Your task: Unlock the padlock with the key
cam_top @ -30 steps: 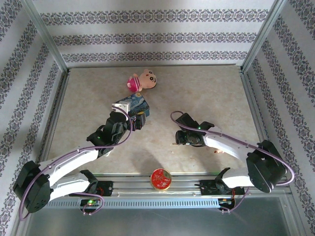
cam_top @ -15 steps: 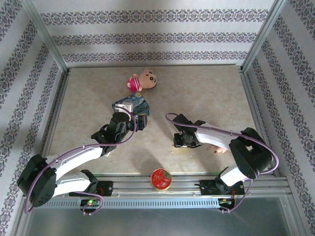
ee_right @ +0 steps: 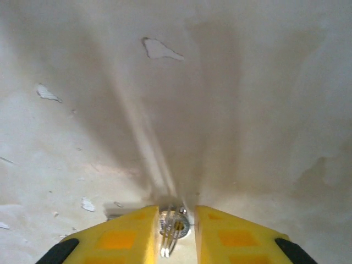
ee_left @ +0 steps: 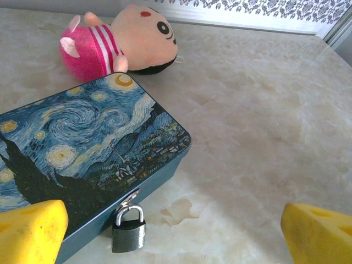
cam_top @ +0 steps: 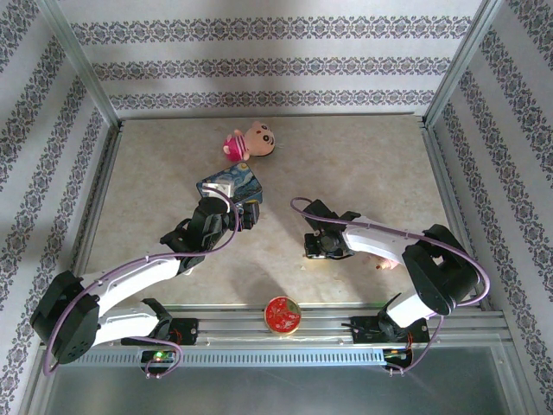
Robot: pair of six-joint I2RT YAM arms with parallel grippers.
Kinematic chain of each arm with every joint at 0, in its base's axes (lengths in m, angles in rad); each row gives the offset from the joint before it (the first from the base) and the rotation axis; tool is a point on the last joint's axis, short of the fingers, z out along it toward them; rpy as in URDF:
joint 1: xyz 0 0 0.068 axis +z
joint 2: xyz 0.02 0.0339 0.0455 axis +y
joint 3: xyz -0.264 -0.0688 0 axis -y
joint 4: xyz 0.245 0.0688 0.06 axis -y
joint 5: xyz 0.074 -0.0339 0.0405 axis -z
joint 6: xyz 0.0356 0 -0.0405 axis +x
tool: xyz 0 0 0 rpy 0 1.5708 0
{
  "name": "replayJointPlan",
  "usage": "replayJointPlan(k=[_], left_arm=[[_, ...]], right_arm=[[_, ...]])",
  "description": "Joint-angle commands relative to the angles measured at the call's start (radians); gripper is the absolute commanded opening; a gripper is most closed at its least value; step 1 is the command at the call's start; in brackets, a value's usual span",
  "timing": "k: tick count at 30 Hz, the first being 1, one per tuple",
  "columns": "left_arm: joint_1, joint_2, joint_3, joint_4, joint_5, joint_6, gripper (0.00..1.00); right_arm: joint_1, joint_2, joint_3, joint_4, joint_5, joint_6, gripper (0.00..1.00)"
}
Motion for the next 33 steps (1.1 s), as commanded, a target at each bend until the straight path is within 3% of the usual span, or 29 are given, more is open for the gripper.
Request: replayJointPlan(k=[1,13,20,33], left_arm=[[0.003,0.014,0.009,0.025,0.01,-0.015,0.99],[0.003,0.016,0.019,-0.008,0.015,-0.021,0.99],[0.003,-0.002,0.018,-0.026,-0.001,-0.025,0.99],[0.005,-0.032,0.017,-0.016,0.117,-0.001,0.97]], right_arm=[[-0.002,-0.022,-0.015,0.04,-0.019,0.027,0.21],[-0.006,-0.002,-0.044,0.038,0.012,0.06,0.16],[-0.006,-0.029,-0.054,0.036,0.019,0.072,0.0],[-0.014,-0.224,-0.096,0.076,0.079,0.167,0.0]])
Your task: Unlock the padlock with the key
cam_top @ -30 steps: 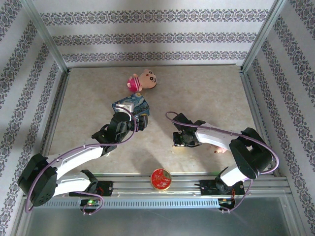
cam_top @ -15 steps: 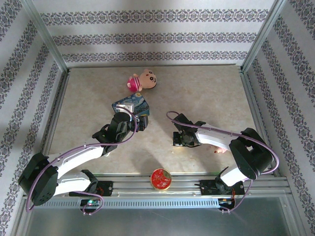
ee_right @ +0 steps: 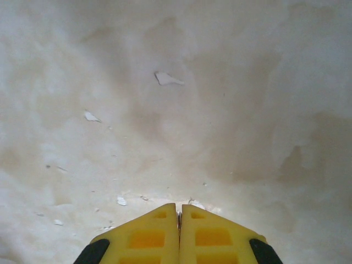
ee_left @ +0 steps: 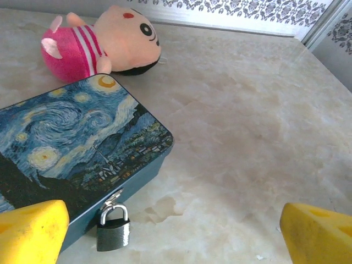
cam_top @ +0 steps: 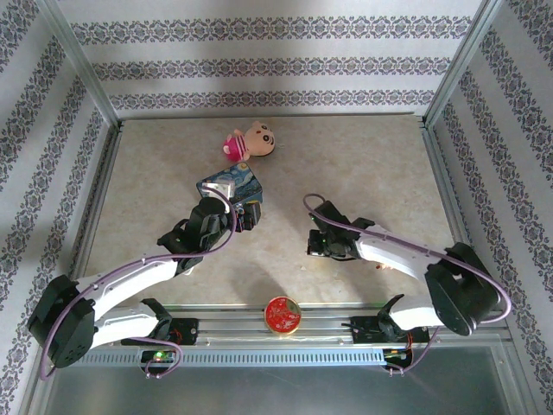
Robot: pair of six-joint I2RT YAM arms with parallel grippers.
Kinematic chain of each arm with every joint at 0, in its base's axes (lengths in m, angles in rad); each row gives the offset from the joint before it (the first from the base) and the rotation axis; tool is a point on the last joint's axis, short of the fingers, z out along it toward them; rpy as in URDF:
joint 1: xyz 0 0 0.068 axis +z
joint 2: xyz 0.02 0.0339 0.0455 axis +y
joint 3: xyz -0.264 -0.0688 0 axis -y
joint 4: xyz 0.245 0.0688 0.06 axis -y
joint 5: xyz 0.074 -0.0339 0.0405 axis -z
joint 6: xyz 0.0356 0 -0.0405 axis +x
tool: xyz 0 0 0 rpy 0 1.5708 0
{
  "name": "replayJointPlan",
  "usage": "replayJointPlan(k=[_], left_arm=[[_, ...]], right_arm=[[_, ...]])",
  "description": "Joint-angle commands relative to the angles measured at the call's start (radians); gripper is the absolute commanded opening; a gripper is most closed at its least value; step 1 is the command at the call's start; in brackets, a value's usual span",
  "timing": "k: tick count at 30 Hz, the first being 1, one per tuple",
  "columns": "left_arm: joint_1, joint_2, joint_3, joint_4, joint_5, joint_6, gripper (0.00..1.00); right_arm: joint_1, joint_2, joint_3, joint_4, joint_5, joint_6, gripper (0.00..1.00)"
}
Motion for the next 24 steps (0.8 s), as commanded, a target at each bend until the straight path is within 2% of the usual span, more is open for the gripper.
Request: replayJointPlan(k=[1,10,12,18,24], left_arm=[[0.005,0.008,0.028,-0.015,0.083,0.001,0.95],[-0.003,0.149,0.108,0.055,0.395,-0.137,0.85],[-0.013,0.182,0.119,0.086,0.449,-0.163,0.8],[-0.067,0.262,0.184,0.072,0.509,-0.149,0.72],[-0.091,0.337,0.233,0.097,0.576,-0.141,0.59]], right_arm=[[-0.015,-0.071,-0.026,0.024,0.06,0.063,0.0],[-0.057,-0.223,-0.062,0.122,0.09,0.141,0.0],[-0.064,-0.237,-0.062,0.145,0.089,0.149,0.0],[-0.072,-0.24,-0.054,0.202,0.07,0.166,0.0],[-0.075,-0.23,-0.057,0.241,0.056,0.181,0.0]])
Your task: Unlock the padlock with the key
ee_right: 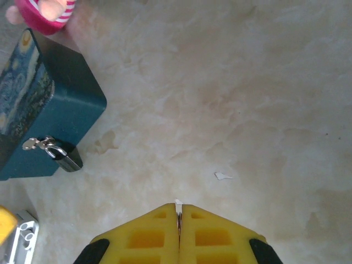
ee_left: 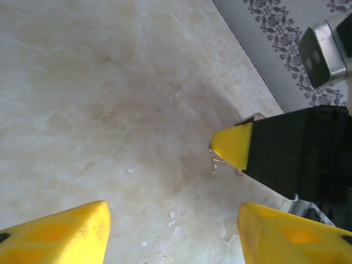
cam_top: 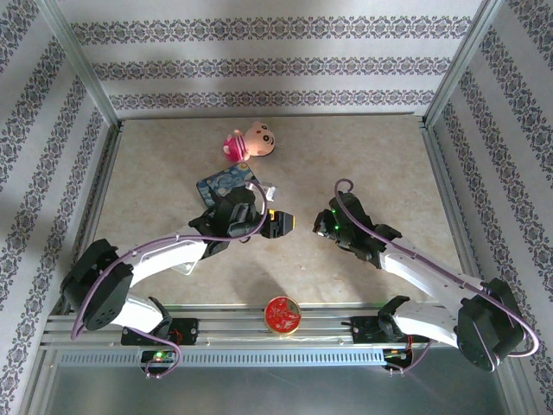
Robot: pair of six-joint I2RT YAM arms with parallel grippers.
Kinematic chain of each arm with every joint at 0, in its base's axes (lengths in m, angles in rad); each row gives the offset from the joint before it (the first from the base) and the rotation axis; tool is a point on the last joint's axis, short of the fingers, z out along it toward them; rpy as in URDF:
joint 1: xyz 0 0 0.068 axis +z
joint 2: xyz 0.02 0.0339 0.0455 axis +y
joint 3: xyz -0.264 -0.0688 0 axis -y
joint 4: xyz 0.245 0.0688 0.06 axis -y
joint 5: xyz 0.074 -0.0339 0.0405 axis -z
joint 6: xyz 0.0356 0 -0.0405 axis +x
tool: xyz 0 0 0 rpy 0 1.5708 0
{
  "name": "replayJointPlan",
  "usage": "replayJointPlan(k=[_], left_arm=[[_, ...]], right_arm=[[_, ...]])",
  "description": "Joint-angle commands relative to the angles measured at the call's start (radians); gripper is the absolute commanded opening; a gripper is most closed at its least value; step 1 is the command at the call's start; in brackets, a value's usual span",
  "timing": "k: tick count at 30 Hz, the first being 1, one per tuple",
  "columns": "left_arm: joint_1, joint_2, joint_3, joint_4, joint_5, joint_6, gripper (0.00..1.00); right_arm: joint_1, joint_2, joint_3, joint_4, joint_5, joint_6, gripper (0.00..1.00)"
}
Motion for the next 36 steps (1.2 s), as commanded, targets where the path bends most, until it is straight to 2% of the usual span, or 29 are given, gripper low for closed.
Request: replayJointPlan(k=[1,7,12,20,36], left_arm=[[-0.022,0.044,0.052,0.048,0.074,-0.004,0.57],[-0.039,0.117,0.093,0.071,0.137,-0.001,0.47],[-0.042,0.148,0.115,0.088,0.15,-0.004,0.46],[-0.042,0.187,0.135,0.121,0.128,-0.021,0.41],[-0.042,0.221,0.152,0.135,0.103,-0.03,0.23]], right_arm=[[-0.009,0.004,-0.009,0.05,-0.006,0.027,0.0],[-0.009,0.009,-0.011,0.067,-0.02,0.035,0.0],[-0.009,0.004,-0.014,0.069,-0.02,0.039,0.0],[-0.008,0.002,-0.023,0.075,-0.03,0.045,0.0],[-0.004,-0.01,-0.033,0.081,-0.053,0.053,0.0]])
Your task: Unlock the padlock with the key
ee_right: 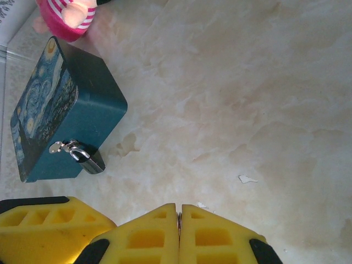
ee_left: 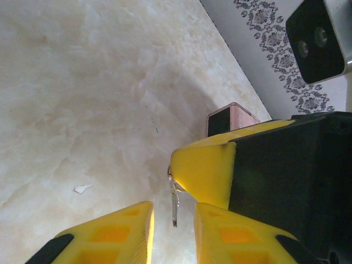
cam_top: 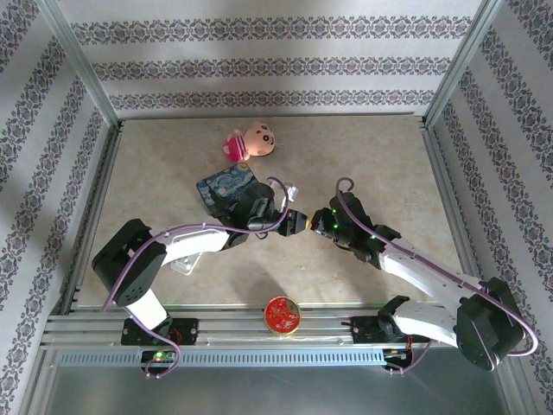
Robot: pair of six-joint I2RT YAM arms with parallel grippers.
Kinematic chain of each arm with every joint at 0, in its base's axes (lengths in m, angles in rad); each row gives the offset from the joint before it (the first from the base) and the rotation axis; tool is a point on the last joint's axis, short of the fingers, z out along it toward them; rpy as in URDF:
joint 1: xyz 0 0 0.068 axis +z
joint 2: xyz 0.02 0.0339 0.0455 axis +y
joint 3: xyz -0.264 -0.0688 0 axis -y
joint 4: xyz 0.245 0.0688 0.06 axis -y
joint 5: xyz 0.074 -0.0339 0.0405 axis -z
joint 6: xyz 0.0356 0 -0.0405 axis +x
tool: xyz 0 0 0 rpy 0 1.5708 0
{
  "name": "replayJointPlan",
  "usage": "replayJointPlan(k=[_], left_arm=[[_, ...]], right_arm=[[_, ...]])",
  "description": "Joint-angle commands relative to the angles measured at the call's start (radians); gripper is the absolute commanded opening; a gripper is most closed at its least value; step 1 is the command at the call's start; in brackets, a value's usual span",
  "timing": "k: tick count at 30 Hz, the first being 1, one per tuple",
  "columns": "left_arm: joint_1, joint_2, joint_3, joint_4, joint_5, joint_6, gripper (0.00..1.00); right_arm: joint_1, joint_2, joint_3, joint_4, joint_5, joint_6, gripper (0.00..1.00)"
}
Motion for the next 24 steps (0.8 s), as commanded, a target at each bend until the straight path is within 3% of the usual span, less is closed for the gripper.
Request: replayJointPlan(k=[1,10,13,15,17,24], left_arm=[[-0.017,0.016,0.035,0.051,-0.013,-0.006,0.22],[-0.014,0.027,0.049,0.036,-0.015,-0.006,0.11],[-0.014,0.028,0.049,0.034,-0.019,-0.004,0.11],[-0.014,0.028,0.046,0.034,-0.018,-0.001,0.19],[-0.014,0.029,0.043,0.033,-0.017,0.001,0.2],[-0.014,0.038,0.045,0.037,-0.011,-0.005,0.1]], right_arm=[[-0.004,-0.016,-0.019,0.018,-0.014,0.012,0.0],[-0.004,-0.022,-0.013,0.015,-0.016,0.011,0.0],[-0.004,-0.024,-0.015,0.019,-0.015,0.012,0.0],[-0.004,-0.025,-0.017,0.021,-0.014,0.012,0.0],[-0.005,-0.029,-0.02,0.024,-0.011,0.012,0.0],[-0.005,-0.039,-0.026,0.028,-0.008,0.014,0.0]])
